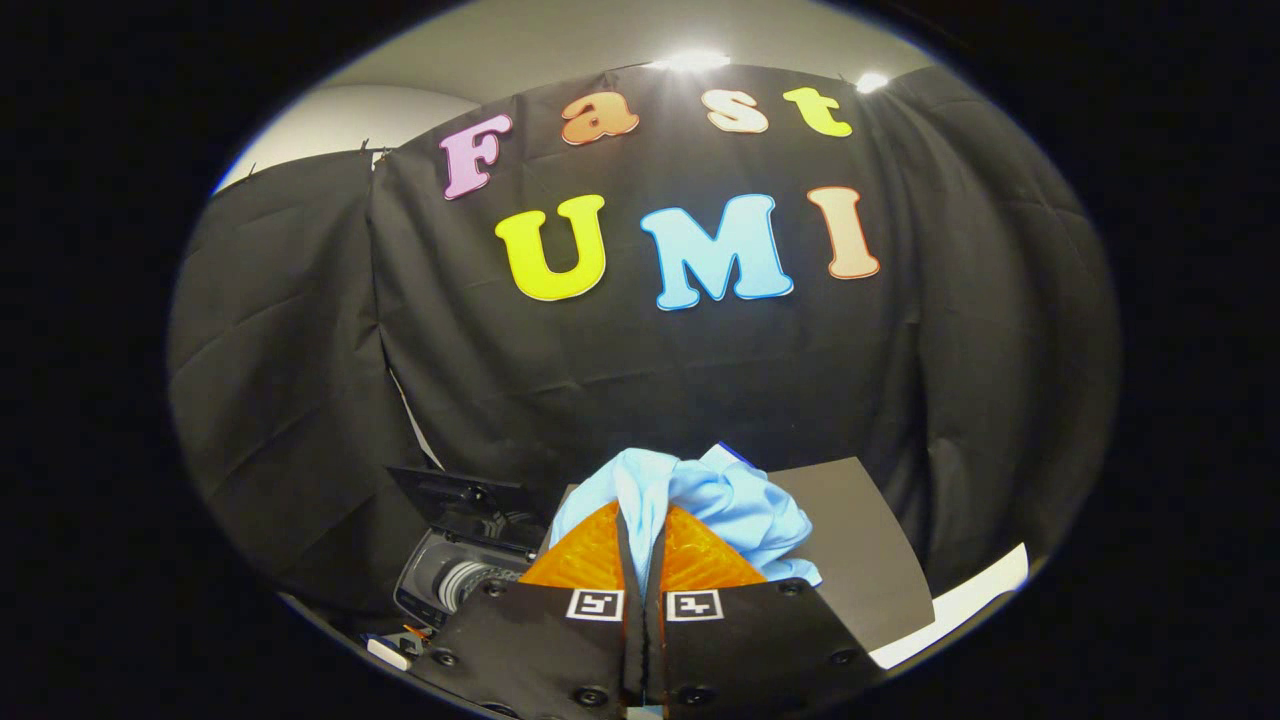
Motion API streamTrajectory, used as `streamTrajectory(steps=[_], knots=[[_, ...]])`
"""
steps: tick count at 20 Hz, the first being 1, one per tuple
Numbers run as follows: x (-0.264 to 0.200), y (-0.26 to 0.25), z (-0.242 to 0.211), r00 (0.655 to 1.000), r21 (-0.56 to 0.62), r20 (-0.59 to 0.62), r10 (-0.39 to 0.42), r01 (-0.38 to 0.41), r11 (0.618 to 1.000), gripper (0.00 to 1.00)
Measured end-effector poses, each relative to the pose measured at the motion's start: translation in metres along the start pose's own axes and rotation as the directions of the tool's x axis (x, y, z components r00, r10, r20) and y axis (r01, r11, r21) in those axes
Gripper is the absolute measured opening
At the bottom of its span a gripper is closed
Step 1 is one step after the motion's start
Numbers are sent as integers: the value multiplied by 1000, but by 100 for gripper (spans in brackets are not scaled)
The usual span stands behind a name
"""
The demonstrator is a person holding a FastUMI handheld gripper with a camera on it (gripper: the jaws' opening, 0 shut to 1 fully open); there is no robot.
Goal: Put the clothes into the washing machine and then close the washing machine lid.
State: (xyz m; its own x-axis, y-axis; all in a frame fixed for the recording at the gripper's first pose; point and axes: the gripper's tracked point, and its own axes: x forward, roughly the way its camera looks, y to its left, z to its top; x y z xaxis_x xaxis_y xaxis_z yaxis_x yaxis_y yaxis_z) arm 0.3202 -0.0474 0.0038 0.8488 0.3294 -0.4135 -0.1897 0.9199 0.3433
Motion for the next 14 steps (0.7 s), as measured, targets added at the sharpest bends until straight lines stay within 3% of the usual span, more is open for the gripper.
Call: streamTrajectory(steps=[7,14], knots=[[-5,32,9,997,-20,8,75,-74,997,2],[6,89,6,980,-48,-17,199,-200,979,2]])
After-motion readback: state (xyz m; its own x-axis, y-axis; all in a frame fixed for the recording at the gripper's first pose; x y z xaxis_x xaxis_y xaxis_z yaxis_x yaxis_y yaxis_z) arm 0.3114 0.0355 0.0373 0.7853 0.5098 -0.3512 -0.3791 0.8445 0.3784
